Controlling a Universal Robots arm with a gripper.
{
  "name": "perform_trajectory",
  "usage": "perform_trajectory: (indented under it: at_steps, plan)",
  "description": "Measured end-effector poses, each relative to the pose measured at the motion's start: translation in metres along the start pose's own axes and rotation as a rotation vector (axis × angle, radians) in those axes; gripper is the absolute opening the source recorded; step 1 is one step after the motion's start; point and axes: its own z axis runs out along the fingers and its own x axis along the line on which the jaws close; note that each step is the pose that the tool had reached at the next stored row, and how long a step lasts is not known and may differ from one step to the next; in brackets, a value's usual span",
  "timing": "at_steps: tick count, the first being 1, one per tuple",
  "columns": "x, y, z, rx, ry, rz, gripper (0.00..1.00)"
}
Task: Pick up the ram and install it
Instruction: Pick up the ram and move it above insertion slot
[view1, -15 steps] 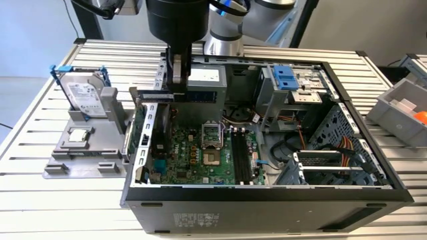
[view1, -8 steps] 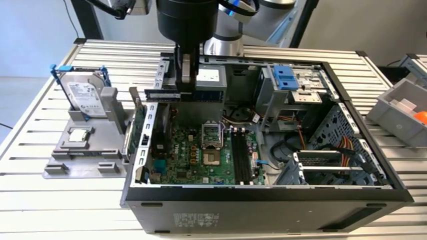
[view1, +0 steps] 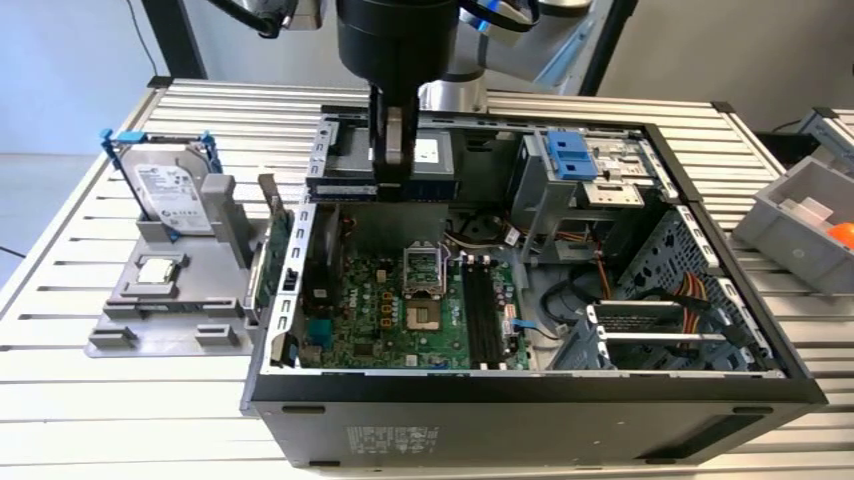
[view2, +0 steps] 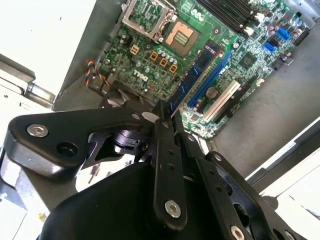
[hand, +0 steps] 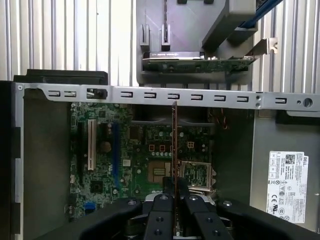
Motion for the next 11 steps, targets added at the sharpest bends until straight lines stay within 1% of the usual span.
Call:
perform_trajectory:
  at_steps: [11]
  plan:
    - [-0.0030,-0.0197,-0.0003,0.0000,-0.0001,0.000,0.00]
